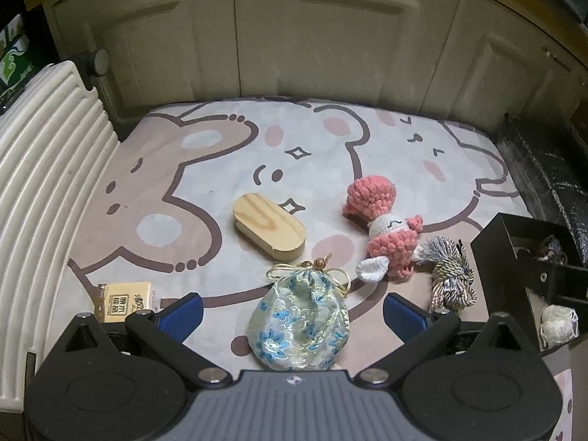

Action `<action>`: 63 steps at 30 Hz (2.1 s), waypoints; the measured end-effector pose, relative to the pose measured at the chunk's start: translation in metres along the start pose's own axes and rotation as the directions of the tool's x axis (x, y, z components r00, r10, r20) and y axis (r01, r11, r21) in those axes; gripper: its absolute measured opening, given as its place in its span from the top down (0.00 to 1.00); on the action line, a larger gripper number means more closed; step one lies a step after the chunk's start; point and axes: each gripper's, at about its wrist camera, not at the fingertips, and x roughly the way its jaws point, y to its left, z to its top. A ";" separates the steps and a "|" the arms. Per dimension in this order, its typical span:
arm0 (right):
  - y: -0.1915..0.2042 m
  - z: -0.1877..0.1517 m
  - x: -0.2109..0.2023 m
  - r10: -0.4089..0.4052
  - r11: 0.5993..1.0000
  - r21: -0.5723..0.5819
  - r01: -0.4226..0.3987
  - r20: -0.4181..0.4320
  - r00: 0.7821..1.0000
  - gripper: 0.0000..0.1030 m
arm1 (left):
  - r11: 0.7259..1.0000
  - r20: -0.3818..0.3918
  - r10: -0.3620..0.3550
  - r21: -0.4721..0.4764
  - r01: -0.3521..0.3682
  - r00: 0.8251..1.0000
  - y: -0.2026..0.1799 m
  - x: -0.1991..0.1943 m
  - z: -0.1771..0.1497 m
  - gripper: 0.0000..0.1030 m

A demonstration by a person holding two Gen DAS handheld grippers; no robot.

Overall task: Organize objects
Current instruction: 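Withdraw both tools from the box back over the bed, then grasp the blue floral pouch with the left tool while the right tool grasps the rope toy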

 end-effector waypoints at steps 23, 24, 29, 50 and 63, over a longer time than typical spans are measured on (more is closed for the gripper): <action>-0.003 0.012 0.045 0.109 0.982 0.166 -0.090 -0.103 0.989 0.36 | 0.997 -0.095 0.020 0.072 -0.013 0.995 -0.005 0.061 0.001 0.00; -0.002 0.011 0.048 0.113 0.983 0.158 -0.095 -0.113 0.987 0.37 | 0.997 -0.099 0.021 0.073 -0.014 0.995 -0.005 0.063 0.000 0.00; 0.007 0.010 0.062 0.119 0.987 0.121 -0.101 -0.152 0.981 0.41 | 0.998 -0.126 0.018 0.063 -0.010 0.992 0.000 0.074 -0.001 0.00; 0.028 0.004 0.112 -0.011 0.998 -0.058 -0.003 -0.233 0.972 0.46 | 0.999 -0.190 0.000 0.052 0.010 0.982 -0.004 0.098 -0.005 0.00; 0.040 -0.004 0.116 -0.080 0.975 -0.221 0.025 -0.242 0.967 0.51 | 1.000 -0.265 -0.023 0.009 0.026 0.964 -0.004 0.113 -0.007 0.00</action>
